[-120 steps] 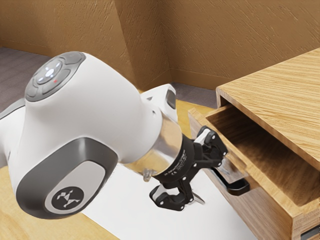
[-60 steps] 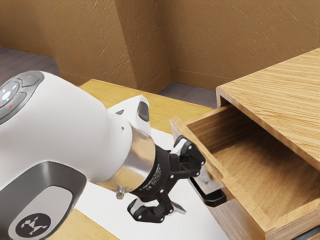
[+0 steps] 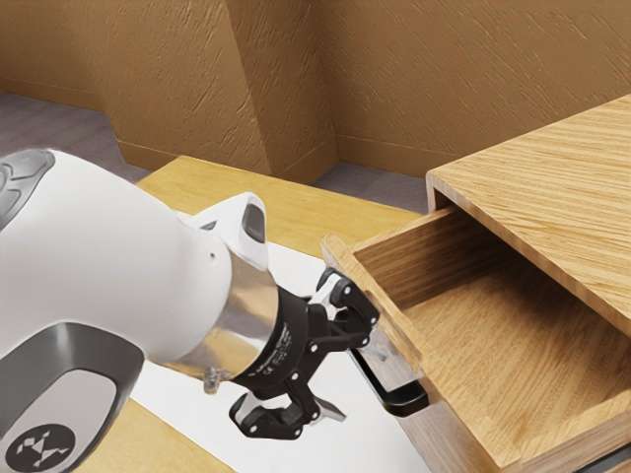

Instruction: Pull the drawer handle with one arm to open the drawer

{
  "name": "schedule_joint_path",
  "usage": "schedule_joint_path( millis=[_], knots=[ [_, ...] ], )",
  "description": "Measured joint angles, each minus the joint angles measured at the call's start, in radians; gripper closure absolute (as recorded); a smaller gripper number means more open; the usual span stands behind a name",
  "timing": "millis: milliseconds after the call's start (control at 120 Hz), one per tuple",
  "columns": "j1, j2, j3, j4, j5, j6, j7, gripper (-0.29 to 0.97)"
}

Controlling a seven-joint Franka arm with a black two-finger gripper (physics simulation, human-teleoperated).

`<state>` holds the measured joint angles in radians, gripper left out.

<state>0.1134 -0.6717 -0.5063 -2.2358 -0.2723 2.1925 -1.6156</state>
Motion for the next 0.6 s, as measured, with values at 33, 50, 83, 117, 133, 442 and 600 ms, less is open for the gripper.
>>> schedule_joint_path(
  millis=[33,50,83,117,133,442,600],
  knots=[
    [0.0,-0.009,0.0,-0.008,-0.003,0.0,0.0,0.3],
    [0.0,-0.014,0.0,-0.012,-0.005,0.0,0.001,0.3],
    [-0.002,-0.025,0.0,-0.021,-0.009,0.0,0.001,0.3],
    [-0.004,-0.033,0.0,-0.028,-0.012,0.0,0.001,0.29],
    [-0.005,-0.037,0.0,-0.03,-0.013,0.0,0.001,0.3],
    [-0.035,-0.093,0.034,-0.072,-0.018,0.0,0.003,0.3],
    [-0.057,-0.132,0.054,-0.103,-0.019,-0.001,0.004,0.3]
  ],
)
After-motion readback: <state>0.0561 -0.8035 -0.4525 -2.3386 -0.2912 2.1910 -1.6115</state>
